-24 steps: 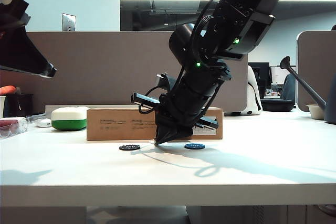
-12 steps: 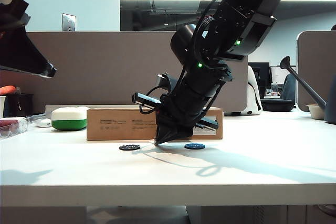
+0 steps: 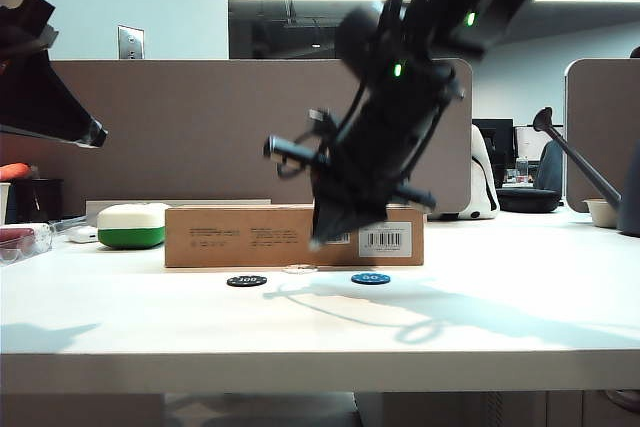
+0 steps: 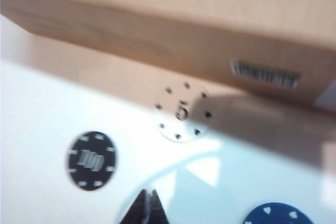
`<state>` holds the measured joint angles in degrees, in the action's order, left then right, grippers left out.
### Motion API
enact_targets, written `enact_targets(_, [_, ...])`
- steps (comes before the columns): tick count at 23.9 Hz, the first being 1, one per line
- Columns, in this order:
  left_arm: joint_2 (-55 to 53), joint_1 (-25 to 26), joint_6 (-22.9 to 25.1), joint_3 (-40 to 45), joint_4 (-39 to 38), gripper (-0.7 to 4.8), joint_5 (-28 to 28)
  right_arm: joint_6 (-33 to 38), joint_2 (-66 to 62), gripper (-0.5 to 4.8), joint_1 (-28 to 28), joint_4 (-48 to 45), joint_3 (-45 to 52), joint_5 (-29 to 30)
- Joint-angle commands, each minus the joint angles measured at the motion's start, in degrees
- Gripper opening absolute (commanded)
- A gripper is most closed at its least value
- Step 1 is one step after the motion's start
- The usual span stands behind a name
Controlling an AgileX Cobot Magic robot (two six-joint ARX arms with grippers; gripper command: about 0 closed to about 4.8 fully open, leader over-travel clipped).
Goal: Push the chip with the lowest value in the row forward next to the rectangular box.
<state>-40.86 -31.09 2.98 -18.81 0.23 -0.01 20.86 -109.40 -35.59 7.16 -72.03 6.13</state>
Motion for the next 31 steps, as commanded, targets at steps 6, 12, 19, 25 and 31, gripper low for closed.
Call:
enact_targets(6, [0.09, 0.07, -0.02, -0.37, 0.68, -0.05, 0.07, -4.50, 6.82, -0.07, 0.04, 8.98, -0.33, -2.82])
enact_targets(12, [0.09, 0.07, -0.02, -0.37, 0.68, -0.05, 0.07, -4.66, 9.70, -0.07, 0.02, 15.69, -0.28, -3.28])
enact_targets(19, [0.09, 0.11, -0.02, -0.37, 0.70, -0.05, 0.09, -5.05, 12.28, -0.07, -0.11, 20.44, -0.17, -3.48])
enact_targets(25, [0.09, 0.20, -0.02, -0.37, 0.70, -0.05, 0.07, -4.76, 18.27, -0.07, -1.40, 18.18, 4.22, -4.26])
enact_targets(31, [0.11, 0.17, -0.02, -0.37, 0.68, -0.05, 0.09, -4.35, 28.81, -0.07, -5.44, 13.27, 13.25, -10.23])
